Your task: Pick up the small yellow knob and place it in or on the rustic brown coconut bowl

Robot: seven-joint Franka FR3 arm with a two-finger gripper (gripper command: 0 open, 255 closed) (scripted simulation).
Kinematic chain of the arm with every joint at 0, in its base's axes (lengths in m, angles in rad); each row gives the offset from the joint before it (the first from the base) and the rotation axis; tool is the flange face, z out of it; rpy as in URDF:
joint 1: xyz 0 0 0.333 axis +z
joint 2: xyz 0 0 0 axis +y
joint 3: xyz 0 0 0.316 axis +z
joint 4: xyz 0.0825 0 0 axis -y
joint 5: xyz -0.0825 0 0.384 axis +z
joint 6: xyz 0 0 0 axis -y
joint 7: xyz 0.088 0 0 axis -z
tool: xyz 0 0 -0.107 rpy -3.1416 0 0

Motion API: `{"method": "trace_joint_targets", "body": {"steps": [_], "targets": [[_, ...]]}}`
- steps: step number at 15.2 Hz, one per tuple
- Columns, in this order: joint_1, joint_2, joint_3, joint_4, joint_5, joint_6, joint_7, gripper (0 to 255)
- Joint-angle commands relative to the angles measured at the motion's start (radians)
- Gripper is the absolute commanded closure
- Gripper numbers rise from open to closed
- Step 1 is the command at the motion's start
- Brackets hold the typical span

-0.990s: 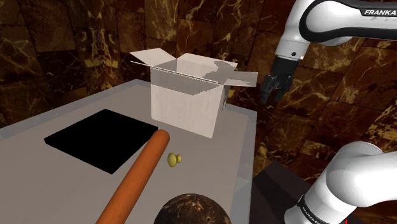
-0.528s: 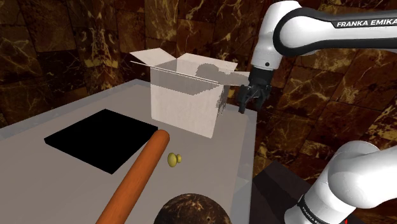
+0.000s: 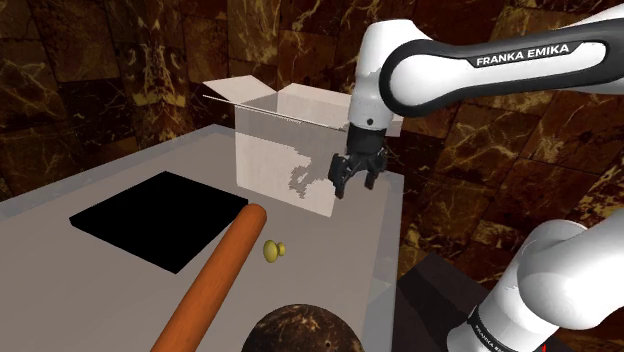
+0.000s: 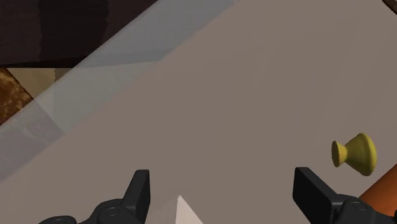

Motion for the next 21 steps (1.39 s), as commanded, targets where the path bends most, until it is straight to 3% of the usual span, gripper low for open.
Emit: {"method": "trace_joint_targets", "body": {"steps": [1,8,15,21], "targets": [[0.007,0.065,0.043,0.022,-0.003,0.041,0.044,0],[0.024,0.311,0.176,0.150,-0.076,0.136,0.217,0],[0.074,0.603,0.259,0.339,-0.242,0.173,0.420,0],[0.079,0.635,0.253,0.290,-0.266,0.249,0.436,0]]}}
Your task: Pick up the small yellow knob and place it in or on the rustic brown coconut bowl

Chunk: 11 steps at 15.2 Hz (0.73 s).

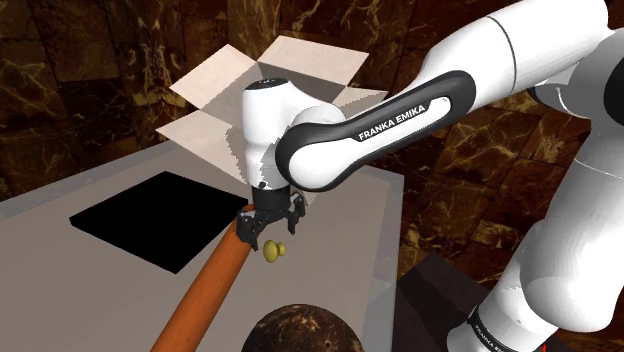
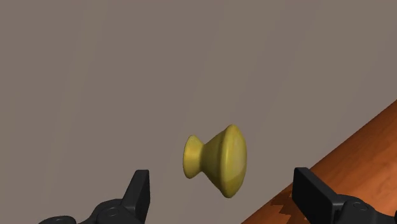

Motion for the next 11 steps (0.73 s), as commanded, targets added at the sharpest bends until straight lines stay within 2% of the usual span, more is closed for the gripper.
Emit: {"method": "trace_joint_targets", "body": {"steps": [1,10,11], "targets": [[-0.001,0.053,-0.006,-0.021,-0.012,0.040,0.008,0],[0.000,0.056,-0.008,-0.025,-0.014,0.048,0.010,0],[0.007,0.053,-0.002,-0.016,-0.011,0.035,0.020,255]]}}
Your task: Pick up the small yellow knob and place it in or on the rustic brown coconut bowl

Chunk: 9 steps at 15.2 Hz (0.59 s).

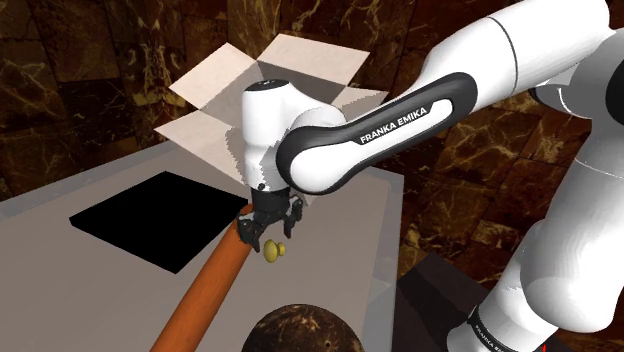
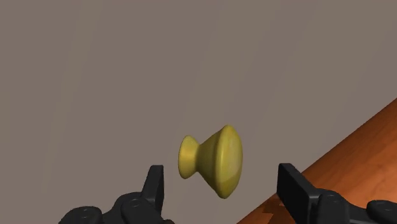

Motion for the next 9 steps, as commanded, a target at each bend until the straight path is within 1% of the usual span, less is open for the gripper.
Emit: {"method": "trace_joint_targets", "body": {"steps": [1,2,3,7,8,9], "targets": [[-0.001,0.047,-0.003,-0.017,0.003,0.021,0.004,255],[0.007,0.075,-0.001,0.011,-0.014,0.015,0.022,255],[0.011,0.076,0.002,0.017,-0.014,0.010,0.028,255],[0.000,0.069,-0.004,0.020,-0.009,0.001,0.008,255],[-0.002,0.062,-0.004,0.015,-0.005,0.000,0.003,255],[-0.009,0.058,-0.007,-0.019,-0.005,0.032,-0.003,255]]}}
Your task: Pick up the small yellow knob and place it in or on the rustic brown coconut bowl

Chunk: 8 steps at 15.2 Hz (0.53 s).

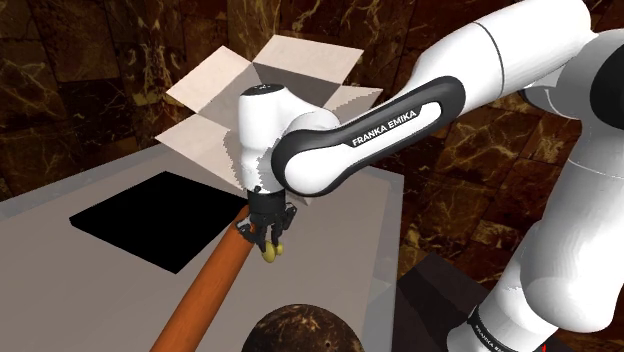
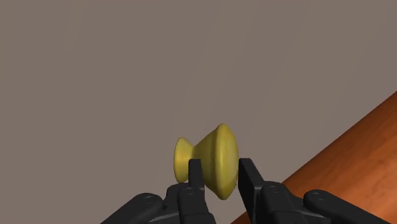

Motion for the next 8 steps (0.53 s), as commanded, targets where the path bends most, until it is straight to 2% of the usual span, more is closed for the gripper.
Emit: {"method": "trace_joint_targets", "body": {"steps": [1,8], "targets": [[-0.008,0.011,-0.006,-0.032,0.010,0.004,-0.007,255],[-0.017,-0.039,0.001,0.011,0.044,-0.082,-0.032,255]]}}
